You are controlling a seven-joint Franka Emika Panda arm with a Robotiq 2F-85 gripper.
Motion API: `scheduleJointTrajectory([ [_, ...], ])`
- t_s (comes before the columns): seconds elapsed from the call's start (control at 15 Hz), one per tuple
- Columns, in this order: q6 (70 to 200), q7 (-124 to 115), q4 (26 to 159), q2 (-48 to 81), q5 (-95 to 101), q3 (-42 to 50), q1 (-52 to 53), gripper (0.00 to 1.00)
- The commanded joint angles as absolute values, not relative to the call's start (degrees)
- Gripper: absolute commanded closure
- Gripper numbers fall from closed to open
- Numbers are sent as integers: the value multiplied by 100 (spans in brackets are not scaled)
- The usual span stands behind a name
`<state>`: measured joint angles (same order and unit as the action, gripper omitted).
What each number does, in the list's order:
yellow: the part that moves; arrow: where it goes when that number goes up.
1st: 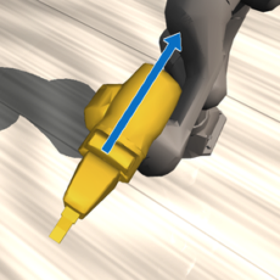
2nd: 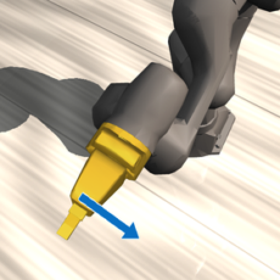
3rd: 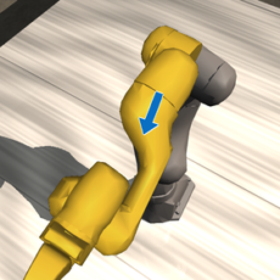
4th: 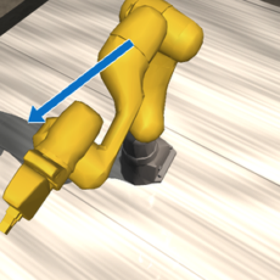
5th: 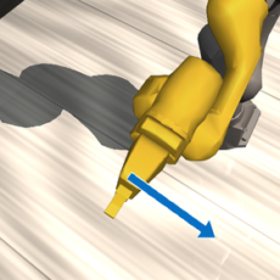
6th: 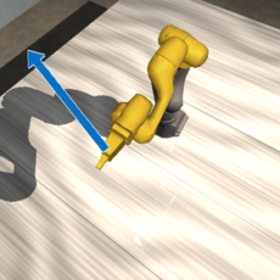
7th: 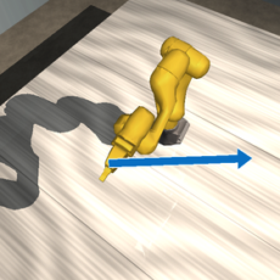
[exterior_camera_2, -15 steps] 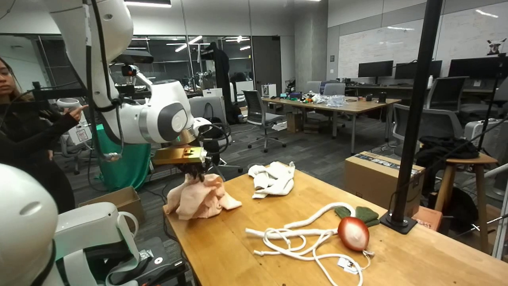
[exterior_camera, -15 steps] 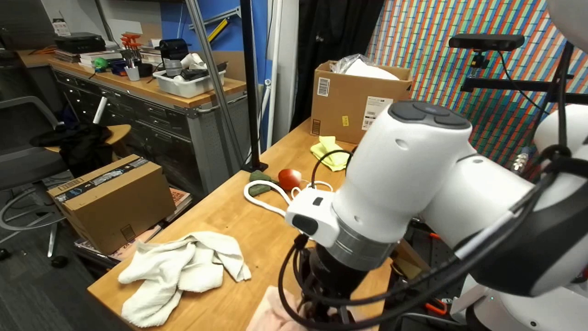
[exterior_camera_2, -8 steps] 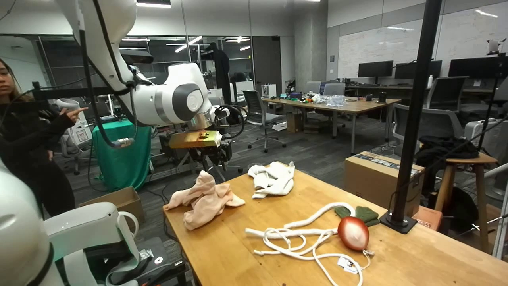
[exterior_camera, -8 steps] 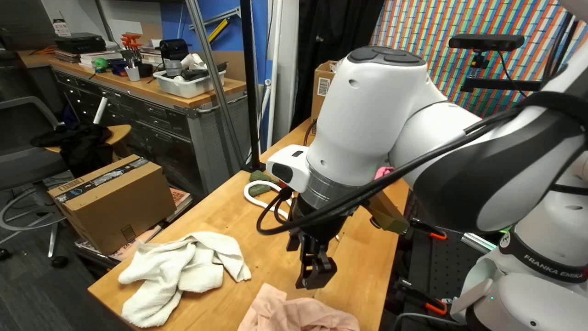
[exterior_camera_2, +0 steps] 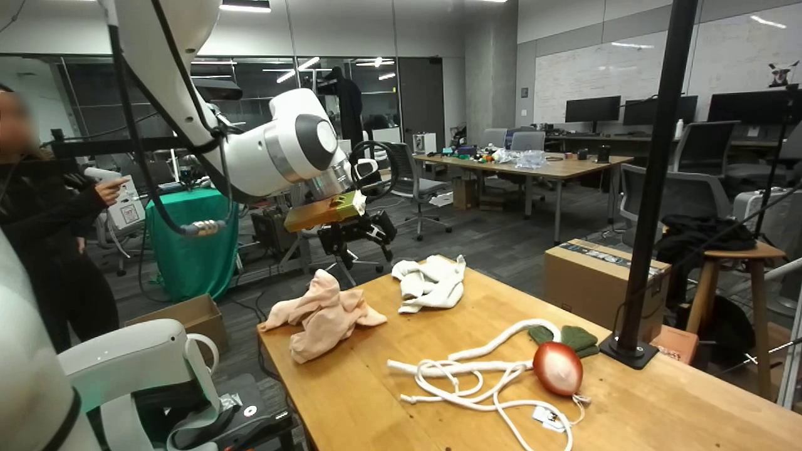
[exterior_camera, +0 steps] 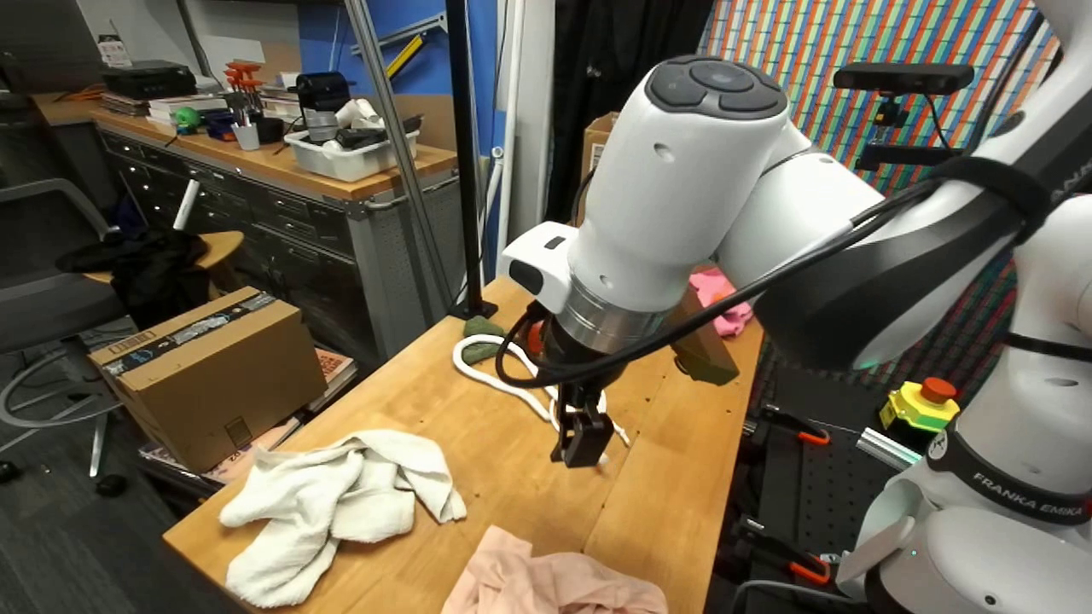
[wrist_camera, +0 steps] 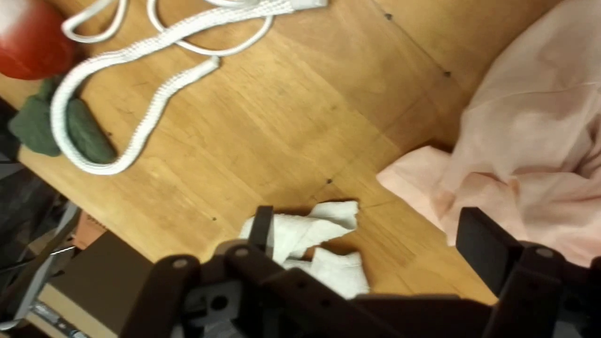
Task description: Move the white towel to the left, move the yellow towel to the right, move the pink t-shirt to the right, move the peach t-shirt to the right, move the radish to the right, separate the two white ropes
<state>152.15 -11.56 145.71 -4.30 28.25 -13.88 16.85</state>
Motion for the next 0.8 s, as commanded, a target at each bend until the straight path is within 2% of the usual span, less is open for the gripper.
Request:
scheduleJointTrajectory([
  [0.0,15069,-2574,14417,-576,4341,-1368,1328,0],
  [0.27,14673,-3340,14226,-475,5013,-1322,1100,0],
  [0.73,13804,-3318,13579,-182,4872,-1203,872,0],
])
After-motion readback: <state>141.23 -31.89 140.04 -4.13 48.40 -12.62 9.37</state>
